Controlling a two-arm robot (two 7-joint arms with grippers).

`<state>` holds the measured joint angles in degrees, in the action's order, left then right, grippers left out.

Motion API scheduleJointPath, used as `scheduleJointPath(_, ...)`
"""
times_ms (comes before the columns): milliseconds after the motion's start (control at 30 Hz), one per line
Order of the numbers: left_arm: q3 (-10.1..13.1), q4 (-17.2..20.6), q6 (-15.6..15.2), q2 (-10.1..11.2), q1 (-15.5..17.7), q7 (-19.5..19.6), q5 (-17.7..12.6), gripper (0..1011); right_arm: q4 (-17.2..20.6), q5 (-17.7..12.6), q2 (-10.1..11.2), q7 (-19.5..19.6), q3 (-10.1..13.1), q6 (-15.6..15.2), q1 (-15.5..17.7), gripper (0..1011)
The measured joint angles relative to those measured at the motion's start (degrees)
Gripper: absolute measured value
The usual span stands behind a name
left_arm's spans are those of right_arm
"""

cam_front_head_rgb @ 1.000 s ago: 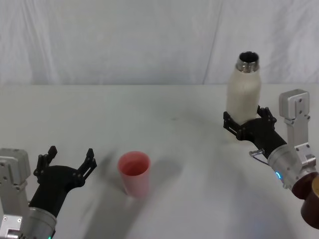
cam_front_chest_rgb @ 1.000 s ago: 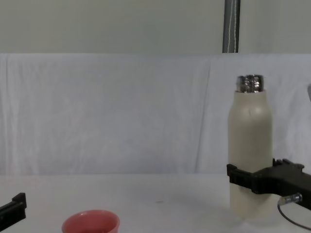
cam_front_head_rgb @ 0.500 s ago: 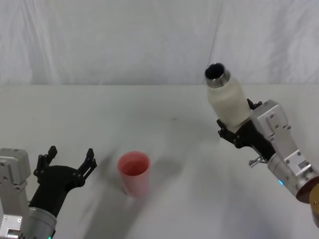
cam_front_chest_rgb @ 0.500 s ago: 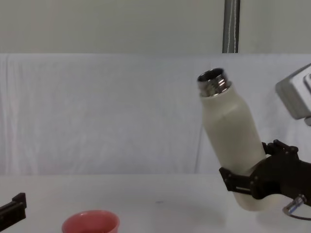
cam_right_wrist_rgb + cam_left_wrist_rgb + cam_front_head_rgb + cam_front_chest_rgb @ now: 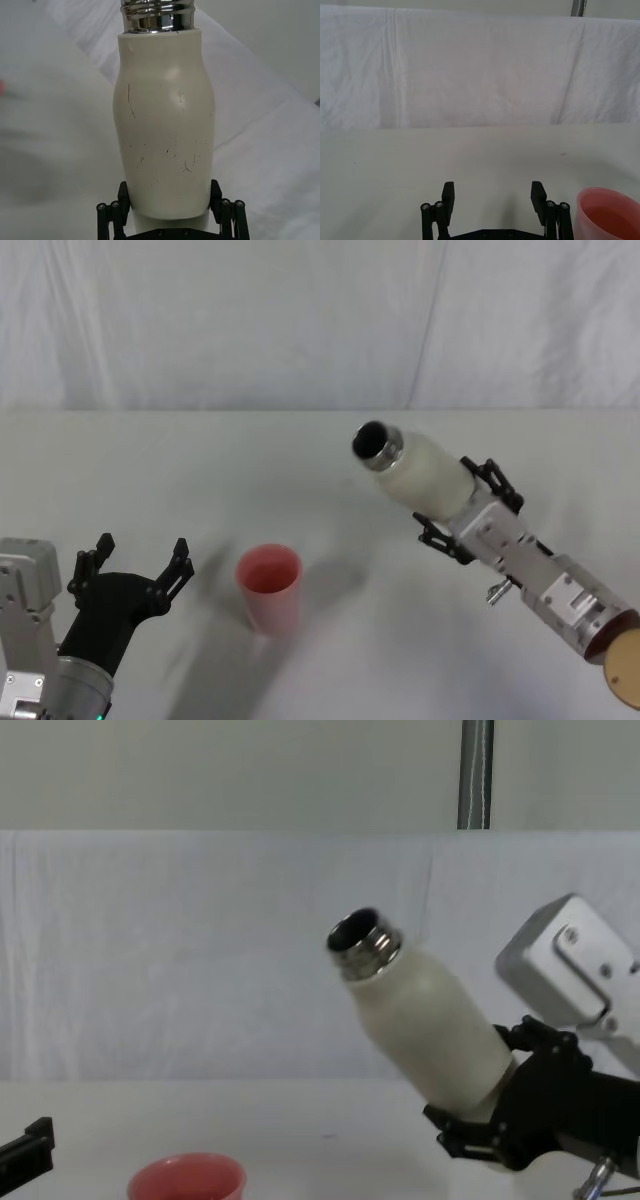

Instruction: Grasp the thermos with one hand and pour water into the cup lid.

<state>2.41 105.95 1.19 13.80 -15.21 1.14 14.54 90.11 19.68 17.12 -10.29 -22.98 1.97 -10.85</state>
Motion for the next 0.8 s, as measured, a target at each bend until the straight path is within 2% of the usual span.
scheduleJointPath(133,0.0,0.0,0.0,0.0,0.0,0.0,0.0,1001,0.09,3.06,0.65,-0.15,-1.27,0.55,-0.12,961)
scheduleJointPath(200,0.0,0.0,0.0,0.0,0.0,0.0,0.0,1001,0.09,5.63,1.15,0.04,-2.36,1.0,-0.4,961)
scheduleJointPath(233,0.0,0.0,0.0,0.0,0.0,0.0,0.0,1001,0.09,5.63,1.15,0.04,-2.36,1.0,-0.4,961)
scheduleJointPath(567,0.0,0.0,0.0,0.0,0.0,0.0,0.0,1001,-1.5,15.24,2.38,2.83,-5.8,2.11,-2.09,961)
scheduleJointPath(800,0.0,0.0,0.0,0.0,0.0,0.0,0.0,1001,-2.69,19.27,2.68,4.32,-7.14,2.57,-3.31,961)
